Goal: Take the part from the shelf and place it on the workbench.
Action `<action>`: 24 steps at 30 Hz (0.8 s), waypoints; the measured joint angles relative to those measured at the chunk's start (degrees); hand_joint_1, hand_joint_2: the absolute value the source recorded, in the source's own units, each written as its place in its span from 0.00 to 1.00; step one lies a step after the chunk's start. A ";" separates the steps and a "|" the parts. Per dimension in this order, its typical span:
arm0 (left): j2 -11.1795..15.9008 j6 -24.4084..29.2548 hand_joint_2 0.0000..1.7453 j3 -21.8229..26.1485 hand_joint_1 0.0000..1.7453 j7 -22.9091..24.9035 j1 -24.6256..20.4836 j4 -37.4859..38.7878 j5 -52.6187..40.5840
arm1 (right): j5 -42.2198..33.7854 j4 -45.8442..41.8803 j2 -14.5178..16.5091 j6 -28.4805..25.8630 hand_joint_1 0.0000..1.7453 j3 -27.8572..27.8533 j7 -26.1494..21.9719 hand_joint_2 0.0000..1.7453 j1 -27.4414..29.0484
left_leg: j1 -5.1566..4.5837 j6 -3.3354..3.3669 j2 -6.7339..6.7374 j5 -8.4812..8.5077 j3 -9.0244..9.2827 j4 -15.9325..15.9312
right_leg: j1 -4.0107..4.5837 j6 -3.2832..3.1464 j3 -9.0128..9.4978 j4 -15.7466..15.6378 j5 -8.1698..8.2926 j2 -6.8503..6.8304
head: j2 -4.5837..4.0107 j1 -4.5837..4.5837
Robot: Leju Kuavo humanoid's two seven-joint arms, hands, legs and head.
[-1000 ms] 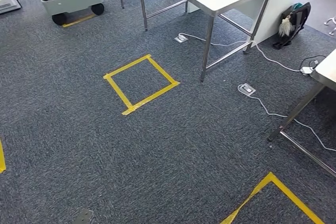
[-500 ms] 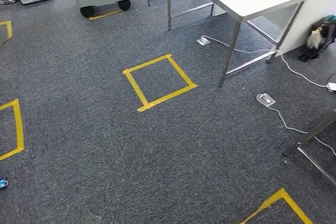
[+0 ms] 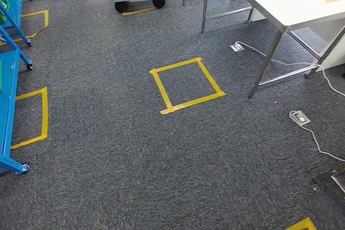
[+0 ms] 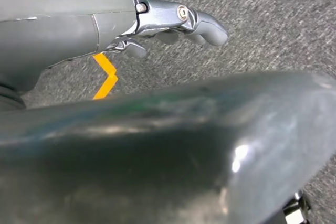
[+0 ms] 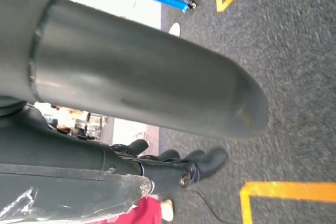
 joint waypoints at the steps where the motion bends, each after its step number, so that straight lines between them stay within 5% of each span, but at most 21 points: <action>1: 0.15 0.05 0.00 -0.40 0.00 0.16 -0.03 -0.01 0.11 | -0.08 0.00 0.00 0.10 0.00 0.20 -0.21 0.00 -0.28 | 0.14 -0.28 -0.34 0.08 -0.12 -0.07 | 0.08 -0.42 0.10 -0.02 0.13 -0.47 | 0.00 -0.01; 4: 0.79 0.33 0.00 -1.75 0.00 0.96 -0.30 -0.10 0.76 | -0.45 0.02 0.00 0.46 0.00 0.70 -0.43 0.00 -0.98 | 0.26 -1.09 1.66 -1.92 -1.61 2.92 | 0.11 -1.56 0.32 -0.34 0.46 -1.80 | 0.00 -0.13; 7: 1.20 0.43 0.00 -2.66 0.00 1.13 -0.83 -0.21 1.04 | -0.66 0.08 0.00 0.67 0.00 1.28 -0.51 0.00 -1.21 | 0.24 -1.63 3.96 -6.94 -7.14 13.76 | 0.23 -2.10 0.36 -0.40 0.32 -3.47 | 0.00 -0.25; 9: 1.36 0.44 0.00 -3.24 0.00 1.18 -0.95 -0.26 1.05 | -0.66 0.19 0.00 0.83 0.00 1.63 -0.50 0.00 -1.40 | 0.27 -1.72 4.12 -6.80 -8.83 16.60 | 0.28 -2.24 0.35 -0.40 0.18 -4.63 | 0.00 -0.23; 12: 1.77 0.44 0.00 -4.10 0.00 1.38 -1.04 -0.33 1.02 | -0.62 0.35 0.03 1.07 0.00 1.99 -0.49 0.00 -2.04 | 0.20 -1.42 5.96 -1.57 -3.80 6.75 | 0.37 -2.01 0.54 -0.38 -0.09 -6.02 | 0.00 -0.26; 14: 2.08 0.46 0.00 -4.64 0.00 1.54 -1.41 -0.46 0.85 | -0.57 0.50 0.04 1.19 0.00 2.15 -0.49 0.00 -2.42 | 0.05 -1.07 7.71 -0.05 -0.66 0.89 | 0.63 -1.47 0.84 -0.36 -0.42 -6.74 | 0.00 -0.08; 18: 2.63 0.68 0.00 -5.97 0.00 1.87 -1.72 -0.81 0.54 | -0.49 0.77 0.12 1.40 0.00 2.44 -0.49 0.00 -3.26 | -0.02 0.06 6.36 0.35 -0.22 -0.44 | 0.53 -0.15 1.32 -0.28 -1.10 -7.56 | 0.00 0.30; 20: 2.87 0.86 0.00 -6.45 0.00 1.95 -1.76 -0.98 0.50 | -0.41 0.84 0.21 1.44 0.00 2.60 -0.49 0.00 -3.53 | 0.24 0.70 5.46 0.79 -0.16 -0.72 | 0.34 0.39 -0.39 3.83 -3.71 -5.46 | 0.00 0.53; 22: 2.99 0.96 0.00 -6.79 0.00 1.97 -1.87 -1.08 0.49 | -0.34 1.01 0.29 1.48 0.00 2.87 -0.49 0.00 -3.56 | 0.21 0.96 4.45 0.86 -0.31 -0.72 | 0.22 0.65 -4.25 11.89 -7.54 -3.43 | 0.00 0.78; 24: 2.99 0.99 0.00 -7.24 0.00 1.97 -1.97 -1.11 0.49 | -0.31 1.15 0.37 1.52 0.00 3.11 -0.49 0.00 -3.50 | 0.18 1.01 3.24 0.85 -0.34 -0.70 | 0.20 0.76 -6.90 16.48 -8.39 -2.95 | 0.00 0.85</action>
